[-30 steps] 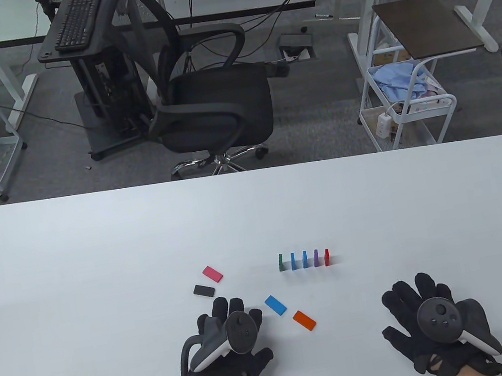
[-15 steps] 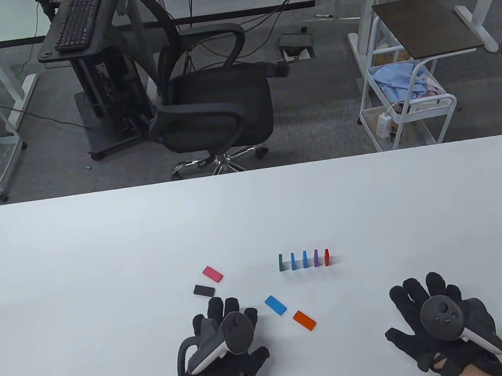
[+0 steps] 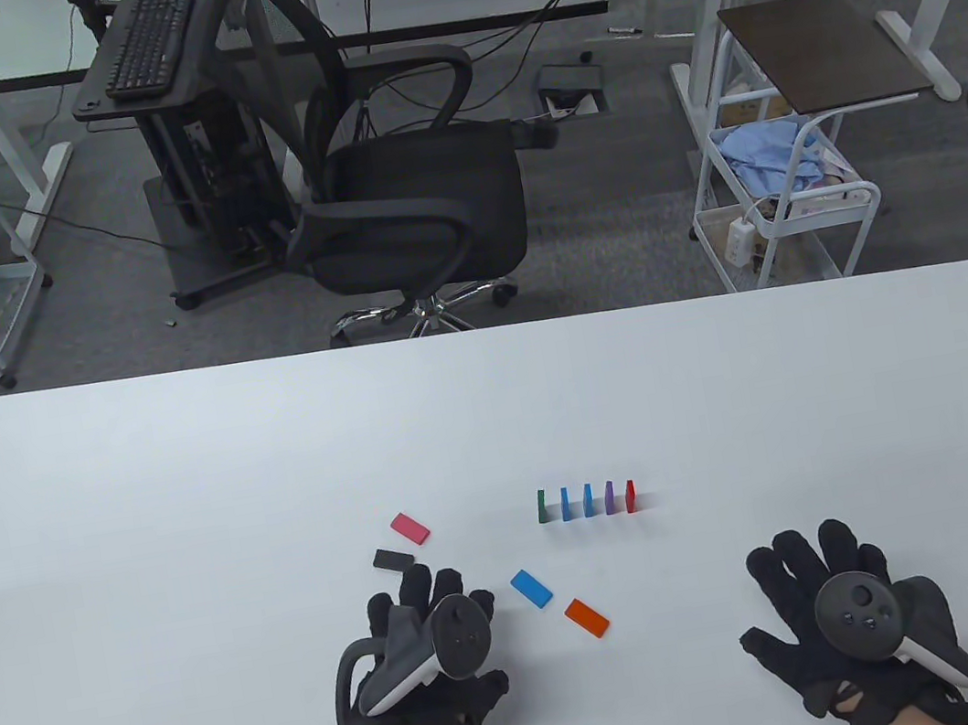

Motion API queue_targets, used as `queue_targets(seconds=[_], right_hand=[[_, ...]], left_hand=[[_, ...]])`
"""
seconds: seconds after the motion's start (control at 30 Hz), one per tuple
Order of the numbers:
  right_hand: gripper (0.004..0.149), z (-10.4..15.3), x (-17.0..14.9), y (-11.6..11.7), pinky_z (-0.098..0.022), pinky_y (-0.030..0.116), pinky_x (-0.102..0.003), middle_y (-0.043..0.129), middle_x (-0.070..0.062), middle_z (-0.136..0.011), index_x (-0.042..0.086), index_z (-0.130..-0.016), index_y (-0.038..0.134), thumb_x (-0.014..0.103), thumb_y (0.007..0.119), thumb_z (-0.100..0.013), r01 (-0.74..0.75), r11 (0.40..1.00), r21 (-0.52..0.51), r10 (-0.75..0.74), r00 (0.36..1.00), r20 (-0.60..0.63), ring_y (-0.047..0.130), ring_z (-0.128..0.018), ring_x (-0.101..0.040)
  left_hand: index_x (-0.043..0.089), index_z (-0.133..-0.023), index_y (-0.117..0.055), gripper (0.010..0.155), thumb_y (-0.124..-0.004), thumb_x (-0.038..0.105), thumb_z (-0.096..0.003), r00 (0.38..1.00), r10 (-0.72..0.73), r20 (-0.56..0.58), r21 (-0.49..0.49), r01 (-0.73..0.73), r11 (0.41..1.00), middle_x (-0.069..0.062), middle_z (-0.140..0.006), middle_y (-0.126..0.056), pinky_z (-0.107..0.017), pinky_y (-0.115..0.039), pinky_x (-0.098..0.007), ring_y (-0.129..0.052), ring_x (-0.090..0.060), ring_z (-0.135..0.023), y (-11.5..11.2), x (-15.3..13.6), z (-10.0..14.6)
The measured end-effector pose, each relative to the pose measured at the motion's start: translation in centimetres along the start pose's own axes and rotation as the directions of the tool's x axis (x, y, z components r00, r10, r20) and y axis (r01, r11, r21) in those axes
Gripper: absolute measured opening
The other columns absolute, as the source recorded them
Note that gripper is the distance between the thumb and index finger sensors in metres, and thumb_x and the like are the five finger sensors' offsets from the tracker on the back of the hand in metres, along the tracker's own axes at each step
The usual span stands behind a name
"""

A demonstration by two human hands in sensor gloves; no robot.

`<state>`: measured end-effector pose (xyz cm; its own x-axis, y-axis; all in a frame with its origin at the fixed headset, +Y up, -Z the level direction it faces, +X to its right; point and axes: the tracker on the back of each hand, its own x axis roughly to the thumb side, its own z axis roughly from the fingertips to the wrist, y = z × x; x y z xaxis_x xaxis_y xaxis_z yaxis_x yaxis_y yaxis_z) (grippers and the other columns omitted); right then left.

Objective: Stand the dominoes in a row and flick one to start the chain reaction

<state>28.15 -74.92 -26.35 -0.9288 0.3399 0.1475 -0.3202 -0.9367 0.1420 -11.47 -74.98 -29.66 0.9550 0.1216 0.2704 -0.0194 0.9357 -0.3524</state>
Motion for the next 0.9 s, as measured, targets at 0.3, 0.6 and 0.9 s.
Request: queue_targets(seconds=[0.3,0.6,0.9], right_hand=[[0.076,0.1,0.1,-0.2,-0.067,-0.003,-0.065,0.017,-0.010,-0.117,0.032,-0.104,0.030,0.060,0.074,-0.049,0.023,1.000,-0.002,-0.023,1.000,0.018,-0.011,-0.096,-0.043],[0.077,0.2,-0.1,-0.4,-0.067,-0.003,-0.065,0.018,-0.010,-0.117,0.031,-0.104,0.032,0.059,0.077,-0.049,0.037,0.999,-0.009,-0.037,0.999,0.029,-0.010,-0.096,-0.044],[0.076,0.3,-0.1,-0.4,-0.067,-0.002,-0.065,0.019,-0.010,-0.117,0.030,-0.104,0.033,0.059,0.076,-0.049,0.046,0.999,-0.012,-0.046,0.998,0.033,-0.010,-0.096,-0.044]], left_hand=[[0.032,-0.104,-0.044,0.076,-0.086,0.047,-0.0424,0.984,-0.148,0.100,0.034,0.145,0.989,-0.002,-0.119,-0.026,-0.069,-0.005,-0.067,-0.002,-0.034,-0.107,2.5,4.4,-2.8],[0.032,-0.102,-0.047,0.074,-0.089,0.043,-0.0422,0.957,-0.239,0.165,0.037,0.236,0.971,0.000,-0.115,-0.045,-0.070,-0.008,-0.067,-0.013,-0.033,-0.109,2.6,8.8,-6.1],[0.033,-0.101,-0.051,0.072,-0.092,0.037,-0.0421,0.915,-0.348,0.206,0.009,0.354,0.935,0.003,-0.109,-0.059,-0.071,-0.010,-0.067,-0.027,-0.031,-0.110,1.0,11.6,-8.3]])
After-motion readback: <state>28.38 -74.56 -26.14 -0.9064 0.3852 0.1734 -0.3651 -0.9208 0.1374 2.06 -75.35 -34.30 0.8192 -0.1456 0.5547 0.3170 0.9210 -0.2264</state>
